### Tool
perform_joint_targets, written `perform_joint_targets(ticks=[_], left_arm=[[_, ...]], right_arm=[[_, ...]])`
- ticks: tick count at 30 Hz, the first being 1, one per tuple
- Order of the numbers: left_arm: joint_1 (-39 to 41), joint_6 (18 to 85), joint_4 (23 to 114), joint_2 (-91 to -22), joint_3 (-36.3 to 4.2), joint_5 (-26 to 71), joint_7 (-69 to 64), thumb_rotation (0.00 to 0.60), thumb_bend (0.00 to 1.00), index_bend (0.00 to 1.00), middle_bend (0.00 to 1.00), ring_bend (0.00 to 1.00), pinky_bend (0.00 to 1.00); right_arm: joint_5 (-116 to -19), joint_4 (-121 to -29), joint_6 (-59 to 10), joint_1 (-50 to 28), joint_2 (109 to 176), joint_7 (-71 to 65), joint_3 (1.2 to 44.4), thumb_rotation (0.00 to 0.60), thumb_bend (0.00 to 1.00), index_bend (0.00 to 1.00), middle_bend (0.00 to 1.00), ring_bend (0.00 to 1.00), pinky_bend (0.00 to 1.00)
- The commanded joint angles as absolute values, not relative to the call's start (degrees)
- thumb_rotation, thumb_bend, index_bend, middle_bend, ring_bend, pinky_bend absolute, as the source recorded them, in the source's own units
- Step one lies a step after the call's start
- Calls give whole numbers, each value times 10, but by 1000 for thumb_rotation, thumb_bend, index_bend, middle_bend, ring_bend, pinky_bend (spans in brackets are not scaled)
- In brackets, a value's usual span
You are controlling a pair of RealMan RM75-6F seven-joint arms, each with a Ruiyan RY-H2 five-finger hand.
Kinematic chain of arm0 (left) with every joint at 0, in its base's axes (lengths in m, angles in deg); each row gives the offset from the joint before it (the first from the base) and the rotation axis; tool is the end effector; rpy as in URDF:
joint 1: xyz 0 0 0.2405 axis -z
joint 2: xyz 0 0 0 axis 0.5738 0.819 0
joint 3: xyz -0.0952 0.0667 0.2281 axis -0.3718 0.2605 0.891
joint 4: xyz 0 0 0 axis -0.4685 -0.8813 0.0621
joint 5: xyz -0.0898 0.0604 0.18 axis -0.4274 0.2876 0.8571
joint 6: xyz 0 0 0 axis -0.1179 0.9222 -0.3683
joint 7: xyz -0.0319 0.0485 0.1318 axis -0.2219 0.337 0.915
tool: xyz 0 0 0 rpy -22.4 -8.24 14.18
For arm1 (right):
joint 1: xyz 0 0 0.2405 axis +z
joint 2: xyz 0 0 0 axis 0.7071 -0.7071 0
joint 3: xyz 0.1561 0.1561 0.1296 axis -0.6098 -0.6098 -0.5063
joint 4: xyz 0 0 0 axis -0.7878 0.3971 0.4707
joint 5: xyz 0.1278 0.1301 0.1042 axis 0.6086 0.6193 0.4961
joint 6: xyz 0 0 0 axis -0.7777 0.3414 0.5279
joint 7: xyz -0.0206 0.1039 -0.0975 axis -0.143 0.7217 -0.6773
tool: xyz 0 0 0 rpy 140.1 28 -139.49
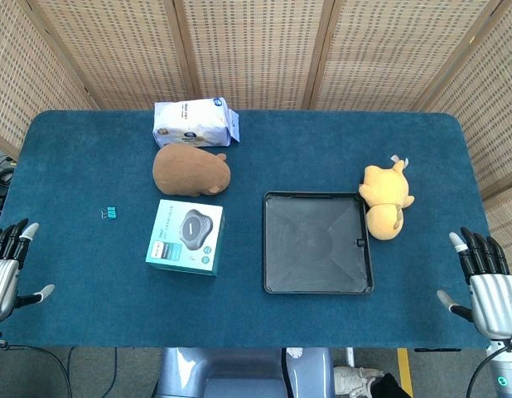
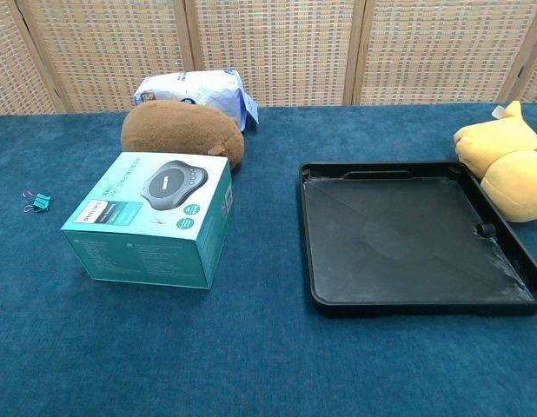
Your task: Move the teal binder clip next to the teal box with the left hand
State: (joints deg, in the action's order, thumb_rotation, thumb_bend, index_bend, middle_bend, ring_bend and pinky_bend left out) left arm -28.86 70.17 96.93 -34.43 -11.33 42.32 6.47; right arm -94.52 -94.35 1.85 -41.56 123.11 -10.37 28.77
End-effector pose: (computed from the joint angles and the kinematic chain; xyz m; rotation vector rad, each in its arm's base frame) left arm -0.2924 0.1871 0.1600 -1.3849 -0.9032 -0.8147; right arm -0.2955 -0.1772 0.1726 1.3866 -0.7319 0.9285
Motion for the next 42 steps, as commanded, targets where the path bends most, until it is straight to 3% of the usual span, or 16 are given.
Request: perform_joint_targets(ticks=[1, 10, 14, 19, 24, 29, 42], left_arm=[[-287, 698, 969, -345, -113, 421, 66, 600, 61, 0, 0, 0, 0], [-263, 663, 960, -346, -126, 400, 76, 600, 59, 0, 0, 0, 0], [-208, 580, 919, -364, -161, 340, 75, 600, 58, 0, 0, 0, 0], [-125, 471, 795, -422, -203, 287, 35, 600, 67, 9, 0, 0, 0], [-48, 336, 670, -483, -220, 237, -5, 600, 148, 185, 0, 0, 0], [1, 289, 566, -550, -219, 215, 12, 600, 202, 325, 0, 0, 0], [41, 228, 461, -624, -215, 177, 15, 600, 249, 397, 0, 0, 0]], right_arm=[[-944, -944, 18, -415, 1231, -103, 287, 600, 0, 0, 0, 0, 0], [-940, -944, 14, -416, 1231, -105, 287, 600, 0, 0, 0, 0, 0], [-935, -941, 8, -413, 1236, -111, 285, 600, 0, 0, 0, 0, 0], [-921, -936, -2, -407, 1245, -125, 279, 600, 0, 0, 0, 0, 0], [-906, -922, -16, -401, 1258, -141, 274, 600, 0, 0, 0, 0, 0], [-899, -912, -25, -396, 1267, -145, 273, 600, 0, 0, 0, 0, 0], [-884, -904, -34, -393, 1266, -135, 269, 600, 0, 0, 0, 0, 0]])
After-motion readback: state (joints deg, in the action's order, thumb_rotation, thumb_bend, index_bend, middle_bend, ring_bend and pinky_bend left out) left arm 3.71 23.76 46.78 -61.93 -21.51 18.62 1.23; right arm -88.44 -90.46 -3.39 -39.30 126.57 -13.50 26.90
